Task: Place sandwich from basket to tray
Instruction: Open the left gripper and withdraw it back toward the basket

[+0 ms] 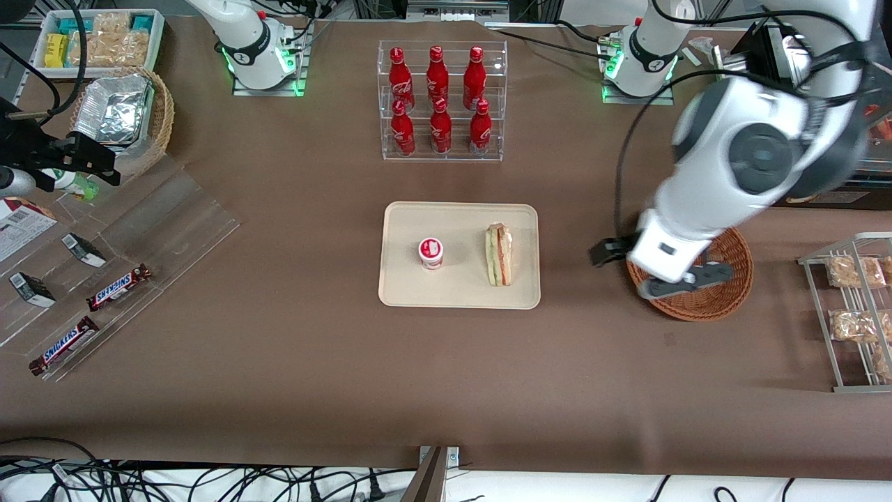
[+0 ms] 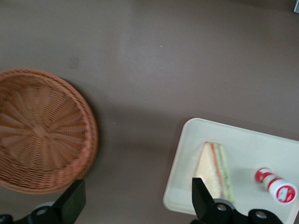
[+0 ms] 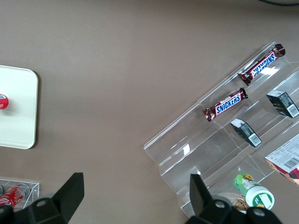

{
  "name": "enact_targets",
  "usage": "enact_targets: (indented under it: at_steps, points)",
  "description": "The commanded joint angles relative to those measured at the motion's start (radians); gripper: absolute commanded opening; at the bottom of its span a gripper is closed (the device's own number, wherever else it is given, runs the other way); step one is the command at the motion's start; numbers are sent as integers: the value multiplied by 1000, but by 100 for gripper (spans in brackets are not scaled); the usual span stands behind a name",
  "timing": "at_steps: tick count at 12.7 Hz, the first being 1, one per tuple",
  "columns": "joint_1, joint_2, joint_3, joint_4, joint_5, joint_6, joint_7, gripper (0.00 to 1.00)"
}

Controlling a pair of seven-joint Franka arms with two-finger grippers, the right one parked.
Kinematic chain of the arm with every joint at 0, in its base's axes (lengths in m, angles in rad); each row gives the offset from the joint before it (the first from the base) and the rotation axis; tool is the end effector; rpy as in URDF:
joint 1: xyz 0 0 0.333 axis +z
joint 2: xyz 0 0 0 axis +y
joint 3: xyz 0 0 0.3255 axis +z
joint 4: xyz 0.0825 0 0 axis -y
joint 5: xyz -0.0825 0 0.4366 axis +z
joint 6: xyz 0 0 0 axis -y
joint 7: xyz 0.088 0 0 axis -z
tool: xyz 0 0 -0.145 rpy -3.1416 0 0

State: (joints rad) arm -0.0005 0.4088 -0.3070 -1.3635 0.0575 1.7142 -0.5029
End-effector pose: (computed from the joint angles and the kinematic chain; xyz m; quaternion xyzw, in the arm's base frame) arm 0.7040 -0.1821 0.4534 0.9939 0.1035 -0.0308 0.0217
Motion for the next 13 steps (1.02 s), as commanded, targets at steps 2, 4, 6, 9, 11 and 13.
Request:
enact_targets:
  at_steps: [2,4,6,9,11,13]
  points:
    - [-30,-19,190,44,-56,-85,329,100]
    - [-32,-18,250,43,-67,-91,488,100]
    - [-67,-18,337,46,-140,-91,553,100]
    - [-88,-18,364,46,-137,-91,567,100]
    - [-91,-19,365,46,-130,-91,572,100]
    - [-91,-39,365,47,-127,-91,569,100]
